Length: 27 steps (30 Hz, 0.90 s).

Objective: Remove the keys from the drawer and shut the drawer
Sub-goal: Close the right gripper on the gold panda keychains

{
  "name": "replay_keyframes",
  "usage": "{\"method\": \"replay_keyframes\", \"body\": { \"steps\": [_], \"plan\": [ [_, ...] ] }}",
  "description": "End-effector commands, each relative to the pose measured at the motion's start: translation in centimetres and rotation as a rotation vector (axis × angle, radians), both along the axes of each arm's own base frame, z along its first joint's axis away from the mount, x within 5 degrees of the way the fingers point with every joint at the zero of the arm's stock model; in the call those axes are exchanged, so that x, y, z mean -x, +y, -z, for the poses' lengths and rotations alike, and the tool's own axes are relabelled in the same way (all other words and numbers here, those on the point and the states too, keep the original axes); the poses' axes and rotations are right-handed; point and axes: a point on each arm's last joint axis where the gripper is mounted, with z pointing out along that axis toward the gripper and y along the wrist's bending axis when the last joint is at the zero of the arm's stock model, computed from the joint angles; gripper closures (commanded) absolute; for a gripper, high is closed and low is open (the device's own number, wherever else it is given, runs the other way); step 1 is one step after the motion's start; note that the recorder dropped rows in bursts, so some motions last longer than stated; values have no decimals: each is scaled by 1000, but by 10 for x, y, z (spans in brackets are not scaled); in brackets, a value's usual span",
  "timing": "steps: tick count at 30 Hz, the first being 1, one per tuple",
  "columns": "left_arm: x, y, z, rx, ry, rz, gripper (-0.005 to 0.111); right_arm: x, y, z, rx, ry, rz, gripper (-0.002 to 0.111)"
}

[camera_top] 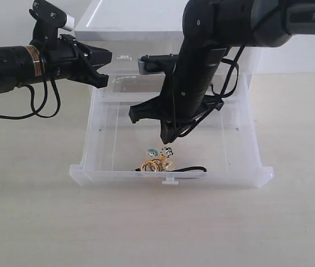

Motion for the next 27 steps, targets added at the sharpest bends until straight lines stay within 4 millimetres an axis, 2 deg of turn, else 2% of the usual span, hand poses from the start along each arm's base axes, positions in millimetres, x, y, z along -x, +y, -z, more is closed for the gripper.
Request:
{"method": "replay_keyframes", "body": {
  "steps": [1,2,4,5,6,9,10,14,18,21,23,25,27],
  "plan": [
    [-15,20,-11,140,55,-219,103,11,2,-5,-20,68,-144,102],
    [-15,20,-11,140,55,-219,103,11,3,-5,-28,72,-151,97],
    [-15,20,-11,140,55,-219,103,7,5,-1,-47,58,-100,61],
    [-15,20,-11,140,55,-219,103,5,6,3,-52,57,-72,47],
    [-15,20,-11,142,56,-221,103,5,6,4,-51,67,-51,45],
    [-16,21,-11,172,64,-250,103,3,7,22,-21,110,-37,61],
    [-16,21,-11,167,61,-249,103,2,7,26,-15,119,-38,61],
    [-16,23,-9,127,60,-254,103,4,13,36,-10,136,-45,49],
    [-16,23,-10,131,60,-257,103,10,25,44,4,136,-40,49],
    [-16,23,-10,134,59,-257,103,13,23,68,119,184,-13,49],
    [-17,23,-11,144,59,-259,103,12,21,77,164,200,16,49],
    [-17,23,-11,152,59,-260,103,12,19,82,193,209,29,56],
    [-17,23,-11,152,59,-260,103,11,18,84,206,204,23,69]
  ]
}}
